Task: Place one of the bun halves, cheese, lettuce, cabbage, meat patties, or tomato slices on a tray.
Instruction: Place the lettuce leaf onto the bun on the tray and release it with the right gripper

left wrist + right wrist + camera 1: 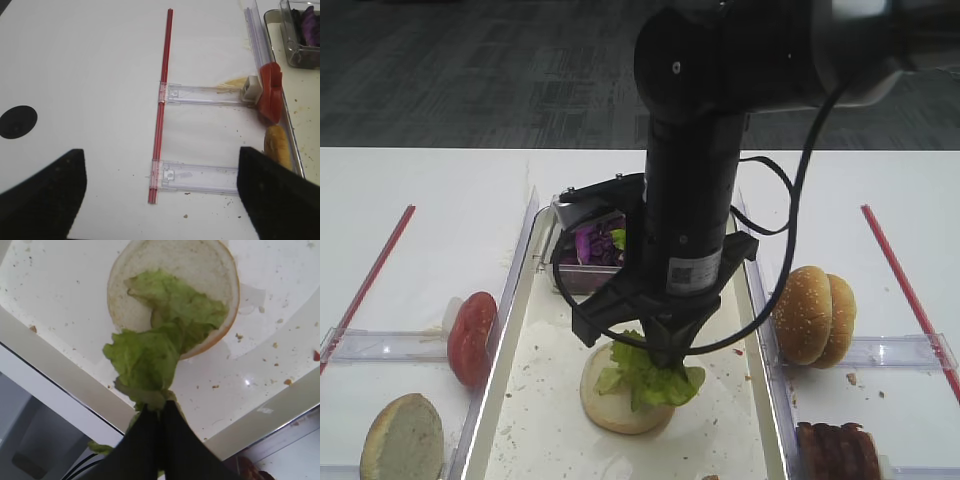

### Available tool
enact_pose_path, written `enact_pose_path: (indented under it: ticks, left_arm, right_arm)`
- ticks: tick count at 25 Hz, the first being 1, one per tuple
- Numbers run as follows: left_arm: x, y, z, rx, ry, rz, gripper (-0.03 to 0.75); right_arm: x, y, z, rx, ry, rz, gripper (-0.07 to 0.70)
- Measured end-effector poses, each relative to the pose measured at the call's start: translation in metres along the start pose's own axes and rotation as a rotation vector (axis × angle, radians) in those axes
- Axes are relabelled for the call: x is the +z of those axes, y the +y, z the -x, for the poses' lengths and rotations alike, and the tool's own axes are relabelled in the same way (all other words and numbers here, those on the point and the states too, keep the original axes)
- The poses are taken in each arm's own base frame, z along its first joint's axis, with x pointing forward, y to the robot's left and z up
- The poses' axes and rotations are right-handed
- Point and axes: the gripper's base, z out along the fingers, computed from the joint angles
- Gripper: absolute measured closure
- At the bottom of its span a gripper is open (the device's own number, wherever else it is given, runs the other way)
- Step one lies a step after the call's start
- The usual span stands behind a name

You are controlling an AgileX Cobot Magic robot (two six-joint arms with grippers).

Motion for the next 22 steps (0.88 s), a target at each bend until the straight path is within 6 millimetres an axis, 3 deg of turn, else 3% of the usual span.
enact_pose_path:
  ticks: [22]
  left_arm:
    - [0.000,0.000,0.000,0.000,0.000,0.000,0.116]
  right_arm:
    - [0.002,-0.001,0.013,-0.032,-0.128,-0.011,0.591]
